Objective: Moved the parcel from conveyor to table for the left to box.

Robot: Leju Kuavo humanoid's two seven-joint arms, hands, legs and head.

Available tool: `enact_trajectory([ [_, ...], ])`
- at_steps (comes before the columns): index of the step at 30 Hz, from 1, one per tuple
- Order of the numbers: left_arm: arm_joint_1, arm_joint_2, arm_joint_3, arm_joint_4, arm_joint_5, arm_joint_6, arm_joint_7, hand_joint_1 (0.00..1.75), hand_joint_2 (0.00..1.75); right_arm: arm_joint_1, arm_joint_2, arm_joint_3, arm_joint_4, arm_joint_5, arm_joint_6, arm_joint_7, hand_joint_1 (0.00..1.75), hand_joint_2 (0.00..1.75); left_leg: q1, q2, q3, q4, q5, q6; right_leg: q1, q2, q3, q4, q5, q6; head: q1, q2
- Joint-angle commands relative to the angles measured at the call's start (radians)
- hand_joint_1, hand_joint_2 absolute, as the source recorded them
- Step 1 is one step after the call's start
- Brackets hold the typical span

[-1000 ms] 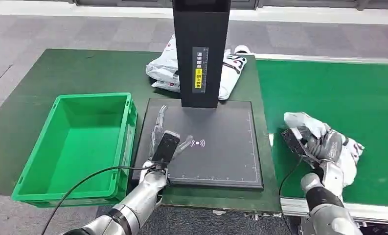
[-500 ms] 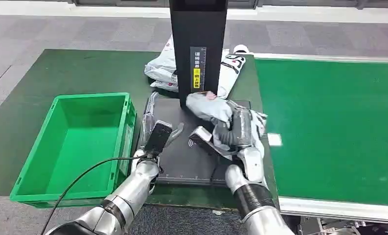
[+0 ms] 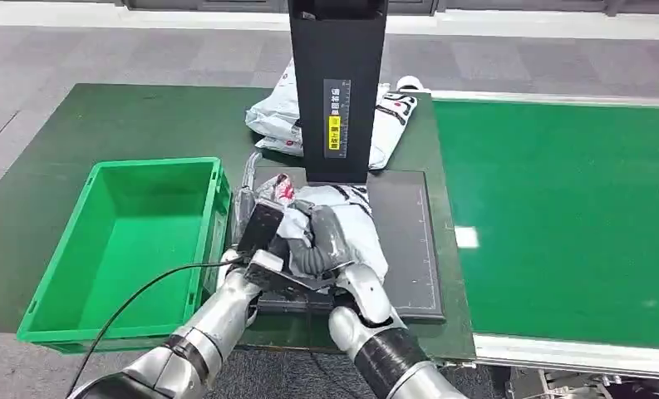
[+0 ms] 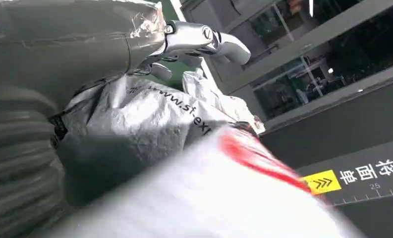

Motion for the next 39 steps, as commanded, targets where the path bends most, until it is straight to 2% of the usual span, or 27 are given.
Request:
enact_trajectory([
  [1, -0.034, 0.037, 0.035, 0.028, 0.042, -0.006, 0.005, 0.00, 1.75, -0.077, -0.026, 0.205, 0.173, -0.093, 0.039, 0.033, 0.00, 1.75, 0.000, 0.004, 0.003, -0.001, -0.001, 0.000, 0.001, 0.001, 0.003, -0.001, 0.000, -0.001, 0.000, 0.000],
  [8, -0.027, 0.045, 0.043, 0.013, 0.050, 0.002, 0.005, 0.00, 1.75, -0.067, -0.038, 0.190, 0.149, -0.124, 0.038, 0.032, 0.00, 1.75, 0.000, 0.003, 0.003, -0.001, 0.000, 0.001, 0.000, -0.001, 0.003, -0.001, 0.000, -0.001, 0.000, 0.000],
  [10, 0.012, 0.081, 0.055, -0.051, 0.059, 0.003, 0.005, 0.00, 1.75, 0.014, -0.110, 0.102, 0.011, -0.260, 0.043, -0.021, 0.00, 1.75, 0.000, 0.003, 0.004, -0.002, 0.000, 0.001, 0.000, -0.002, 0.004, -0.002, 0.000, -0.001, 0.000, 0.000],
  [14, 0.062, 0.128, 0.031, -0.147, 0.021, -0.077, 0.005, 0.00, 1.75, 0.128, -0.207, 0.002, -0.247, -0.386, 0.022, -0.106, 0.00, 1.75, 0.001, 0.000, 0.006, -0.003, 0.000, 0.001, 0.001, -0.004, 0.007, -0.004, -0.001, -0.001, 0.000, 0.000],
  [16, 0.065, 0.123, 0.012, -0.152, 0.004, -0.106, 0.005, 0.00, 1.75, 0.162, -0.227, -0.062, -0.336, -0.460, -0.015, -0.168, 0.00, 1.75, 0.001, 0.001, 0.004, -0.002, -0.001, 0.001, 0.001, -0.003, 0.005, -0.003, -0.001, -0.001, 0.000, 0.000],
  [17, 0.068, 0.118, 0.008, -0.158, -0.002, -0.111, 0.005, 0.00, 1.75, 0.183, -0.233, -0.114, -0.384, -0.551, -0.009, -0.219, 0.00, 1.75, 0.000, -0.001, 0.002, -0.001, 0.000, 0.001, 0.000, -0.004, 0.003, -0.002, -0.001, 0.000, 0.000, 0.000],
  [19, 0.057, 0.109, 0.020, -0.146, 0.003, -0.074, 0.005, 0.00, 1.75, 0.199, -0.245, -0.177, -0.420, -0.642, -0.040, -0.298, 0.00, 1.75, 0.000, -0.002, 0.002, -0.001, -0.001, 0.001, 0.000, -0.005, 0.003, -0.002, -0.001, 0.000, 0.000, 0.000],
  [23, 0.036, 0.113, 0.071, -0.139, 0.062, -0.106, 0.005, 0.00, 1.75, 0.236, -0.247, -0.263, -0.450, -0.840, 0.005, -0.395, 0.00, 1.75, -0.001, 0.000, 0.001, 0.000, 0.000, 0.001, -0.001, -0.004, 0.002, -0.001, -0.001, 0.000, 0.000, 0.000],
  [24, 0.031, 0.127, 0.050, -0.134, 0.059, -0.174, 0.005, 0.00, 1.75, 0.265, -0.247, -0.297, -0.471, -0.925, 0.040, -0.422, 0.00, 1.75, 0.000, 0.000, 0.003, -0.001, -0.001, 0.002, 0.000, -0.006, 0.005, -0.002, -0.001, -0.001, 0.000, 0.000],
  [29, 0.013, 0.162, -0.058, -0.090, -0.011, -0.346, 0.005, 0.00, 1.75, 0.317, -0.253, -0.354, -0.496, -1.014, 0.083, -0.438, 0.00, 1.75, -0.001, -0.001, 0.003, -0.001, -0.001, 0.001, 0.000, -0.006, 0.003, -0.002, -0.001, -0.001, 0.000, 0.000],
  [30, -0.011, 0.181, -0.145, -0.028, -0.101, -0.374, 0.005, 0.00, 1.75, 0.323, -0.244, -0.379, -0.497, -1.025, 0.093, -0.438, 0.00, 1.75, 0.000, -0.001, 0.004, -0.001, -0.001, 0.001, 0.000, -0.007, 0.005, -0.002, -0.001, -0.001, 0.000, 0.000],
  [31, -0.030, 0.187, -0.179, 0.015, -0.140, -0.391, 0.005, 0.00, 1.75, 0.322, -0.243, -0.388, -0.495, -1.032, 0.105, -0.431, 0.00, 1.75, 0.000, -0.001, 0.003, -0.001, -0.001, 0.001, 0.001, -0.005, 0.003, -0.002, -0.001, -0.001, 0.000, 0.000],
  [38, -0.041, 0.195, -0.212, 0.039, -0.184, -0.382, 0.005, 0.00, 1.75, 0.317, -0.242, -0.393, -0.493, -1.036, 0.112, -0.424, 0.00, 1.75, -0.001, 0.003, 0.004, -0.001, -0.002, 0.000, 0.001, -0.002, 0.003, -0.002, 0.000, -0.001, 0.000, 0.000],
  [39, -0.089, 0.200, -0.316, 0.136, -0.330, -0.377, 0.029, 0.00, 1.75, 0.319, -0.240, -0.414, -0.495, -1.030, 0.121, -0.406, 0.00, 1.75, 0.000, 0.003, 0.003, 0.000, -0.001, 0.000, 0.000, -0.001, 0.002, -0.001, 0.000, -0.001, 0.000, 0.000],
])
